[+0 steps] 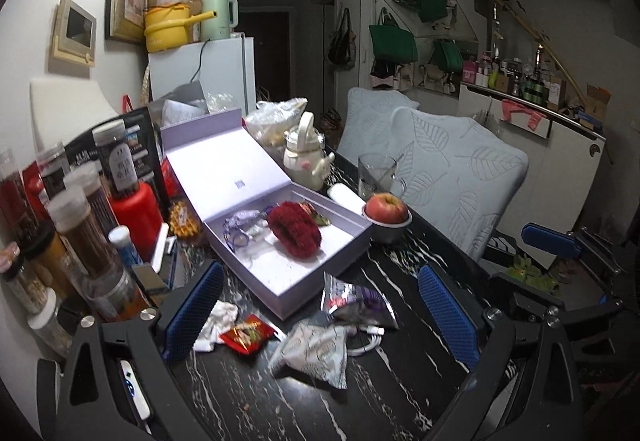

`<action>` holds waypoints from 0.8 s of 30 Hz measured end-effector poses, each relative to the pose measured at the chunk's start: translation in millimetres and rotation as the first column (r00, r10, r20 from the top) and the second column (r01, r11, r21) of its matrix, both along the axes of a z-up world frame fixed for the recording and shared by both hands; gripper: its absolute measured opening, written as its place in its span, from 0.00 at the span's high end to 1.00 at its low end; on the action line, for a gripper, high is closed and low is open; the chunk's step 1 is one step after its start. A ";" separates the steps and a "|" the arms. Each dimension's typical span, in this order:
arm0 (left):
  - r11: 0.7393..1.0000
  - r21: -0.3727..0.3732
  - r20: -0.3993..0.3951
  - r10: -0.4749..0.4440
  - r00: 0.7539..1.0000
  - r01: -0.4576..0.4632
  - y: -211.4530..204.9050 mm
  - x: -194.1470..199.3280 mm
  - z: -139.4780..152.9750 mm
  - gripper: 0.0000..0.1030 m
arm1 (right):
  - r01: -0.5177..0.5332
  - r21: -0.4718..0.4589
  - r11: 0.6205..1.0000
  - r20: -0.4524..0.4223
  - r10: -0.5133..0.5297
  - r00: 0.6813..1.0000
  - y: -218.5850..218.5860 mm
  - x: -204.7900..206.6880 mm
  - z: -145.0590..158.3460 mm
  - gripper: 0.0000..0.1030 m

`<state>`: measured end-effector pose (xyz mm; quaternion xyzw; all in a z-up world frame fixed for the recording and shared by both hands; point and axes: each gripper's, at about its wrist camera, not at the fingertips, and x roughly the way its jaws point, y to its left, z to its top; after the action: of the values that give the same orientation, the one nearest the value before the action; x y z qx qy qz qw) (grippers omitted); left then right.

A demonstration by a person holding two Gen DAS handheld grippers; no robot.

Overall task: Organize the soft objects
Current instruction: 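Withdraw both open grippers from the box back toward the table, then grasp the white leaf-print bag with the left gripper while the right grasps the silver GOZLY bag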

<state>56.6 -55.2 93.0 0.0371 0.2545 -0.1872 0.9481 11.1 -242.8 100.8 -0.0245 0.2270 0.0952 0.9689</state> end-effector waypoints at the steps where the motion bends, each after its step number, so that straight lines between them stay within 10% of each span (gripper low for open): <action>1: 1.000 -0.002 -0.005 -0.004 1.000 0.004 0.2 -0.6 -2.5 0.03 | 0.005 0.005 1.000 -0.010 -0.005 1.000 -1.4 -1.1 -3.7 0.21; 24: 0.998 -0.043 -0.256 -0.060 0.965 0.050 2.9 37.7 -109.9 0.03 | -0.011 0.048 0.999 -0.200 0.020 0.980 -3.2 4.7 -94.3 0.21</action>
<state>94.3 -52.3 -16.9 0.0023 0.3709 -0.2213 0.9019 15.8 -245.9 6.5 0.0060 0.3211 0.1099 0.9406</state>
